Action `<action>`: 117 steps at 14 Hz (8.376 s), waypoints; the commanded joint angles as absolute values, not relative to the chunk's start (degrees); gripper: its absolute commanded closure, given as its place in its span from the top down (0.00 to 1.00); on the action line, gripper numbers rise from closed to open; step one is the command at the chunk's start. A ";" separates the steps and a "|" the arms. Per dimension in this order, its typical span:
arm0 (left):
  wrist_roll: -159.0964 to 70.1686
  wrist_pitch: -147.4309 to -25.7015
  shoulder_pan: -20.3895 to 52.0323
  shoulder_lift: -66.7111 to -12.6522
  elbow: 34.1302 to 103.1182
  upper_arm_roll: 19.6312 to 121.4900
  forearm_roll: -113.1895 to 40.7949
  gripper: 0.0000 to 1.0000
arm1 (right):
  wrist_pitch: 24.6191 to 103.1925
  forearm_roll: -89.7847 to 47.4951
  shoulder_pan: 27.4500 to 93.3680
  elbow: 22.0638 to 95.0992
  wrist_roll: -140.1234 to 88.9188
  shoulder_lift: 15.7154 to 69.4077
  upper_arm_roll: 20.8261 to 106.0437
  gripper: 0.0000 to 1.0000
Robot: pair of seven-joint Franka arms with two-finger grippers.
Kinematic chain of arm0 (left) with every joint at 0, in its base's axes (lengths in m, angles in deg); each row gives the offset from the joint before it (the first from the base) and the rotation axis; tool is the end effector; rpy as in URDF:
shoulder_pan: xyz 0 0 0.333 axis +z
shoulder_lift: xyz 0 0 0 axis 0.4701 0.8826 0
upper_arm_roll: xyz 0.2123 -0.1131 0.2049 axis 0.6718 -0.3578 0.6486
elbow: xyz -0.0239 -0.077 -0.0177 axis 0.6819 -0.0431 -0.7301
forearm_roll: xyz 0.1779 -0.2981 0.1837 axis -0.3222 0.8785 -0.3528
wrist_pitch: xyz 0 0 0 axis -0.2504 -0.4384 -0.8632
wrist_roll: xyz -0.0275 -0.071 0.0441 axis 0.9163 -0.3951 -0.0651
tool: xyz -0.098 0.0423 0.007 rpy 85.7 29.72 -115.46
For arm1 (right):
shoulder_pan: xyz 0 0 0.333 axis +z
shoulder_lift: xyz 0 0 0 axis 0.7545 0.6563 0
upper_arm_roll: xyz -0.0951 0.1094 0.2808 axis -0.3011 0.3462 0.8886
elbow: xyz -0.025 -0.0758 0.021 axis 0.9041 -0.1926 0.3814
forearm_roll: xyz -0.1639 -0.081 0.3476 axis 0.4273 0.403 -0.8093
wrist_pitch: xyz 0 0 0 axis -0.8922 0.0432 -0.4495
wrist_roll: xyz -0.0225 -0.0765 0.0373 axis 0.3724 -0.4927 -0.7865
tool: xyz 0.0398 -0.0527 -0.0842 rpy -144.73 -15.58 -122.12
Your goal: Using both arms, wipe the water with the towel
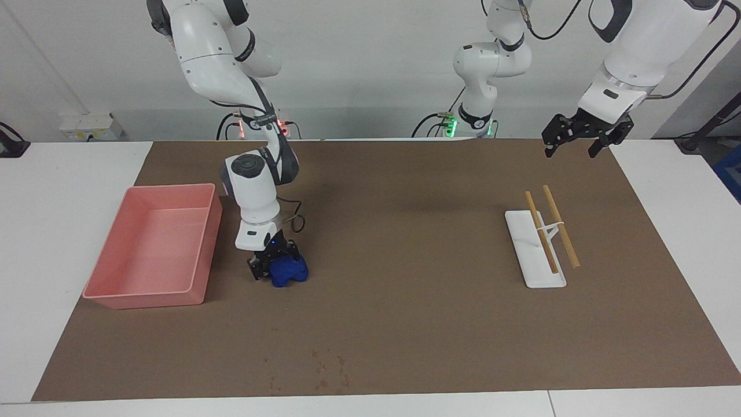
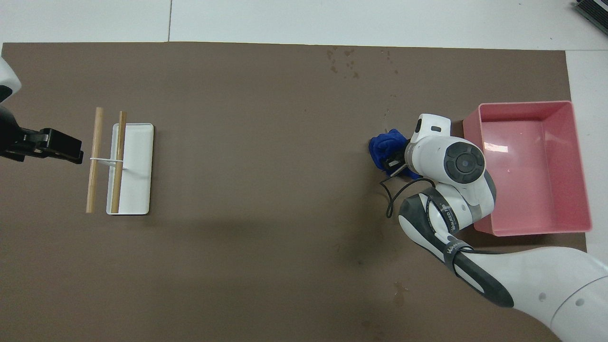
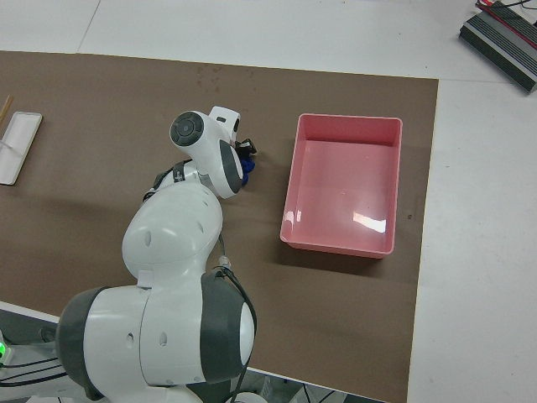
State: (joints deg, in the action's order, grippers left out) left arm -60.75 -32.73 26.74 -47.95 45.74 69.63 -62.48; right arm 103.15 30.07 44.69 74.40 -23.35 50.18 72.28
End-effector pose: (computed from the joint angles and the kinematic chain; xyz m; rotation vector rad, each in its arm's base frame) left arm 0.5514 -0.0481 0.6308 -3.1171 0.1643 0.0933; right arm 0.5962 0.1320 0.2662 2.9154 0.8738 0.4273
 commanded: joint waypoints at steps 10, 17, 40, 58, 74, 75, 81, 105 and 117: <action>-60.96 -33.44 26.28 -48.78 46.96 70.07 -63.44 1.00 | 82.27 24.12 43.89 77.00 -3.10 52.01 88.23 0.00; -60.96 -33.44 26.28 -48.78 46.96 70.07 -63.44 1.00 | 82.10 24.12 43.89 77.00 -3.10 51.74 88.23 0.00; -60.96 -33.44 26.28 -48.86 46.96 70.07 -63.44 1.00 | 76.30 24.12 44.41 77.17 -3.19 43.83 88.49 0.00; -60.96 -33.44 26.28 -48.86 46.96 70.07 -63.44 1.00 | 79.68 18.85 39.94 82.68 -12.06 37.59 89.63 0.00; -60.96 -33.44 26.28 -48.86 46.96 70.07 -63.44 1.00 | 83.42 -8.82 42.65 90.27 -10.57 36.10 89.98 0.00; -60.96 -33.44 26.28 -48.78 46.96 70.07 -63.44 1.00 | 83.42 -9.62 42.66 90.27 -10.57 36.10 89.98 0.00; -60.96 -33.44 26.28 -48.86 46.96 70.07 -63.44 1.00 | 82.81 -0.09 36.78 90.53 -31.03 35.57 89.19 0.00; -60.96 -33.44 26.28 -48.86 46.96 70.07 -63.44 1.00 | 45.70 17.27 20.26 56.08 -59.32 30.03 87.88 0.00; -60.96 -33.44 26.28 -48.86 46.96 70.07 -63.44 1.00 | 68.38 18.85 9.53 66.36 -87.27 35.22 87.44 0.00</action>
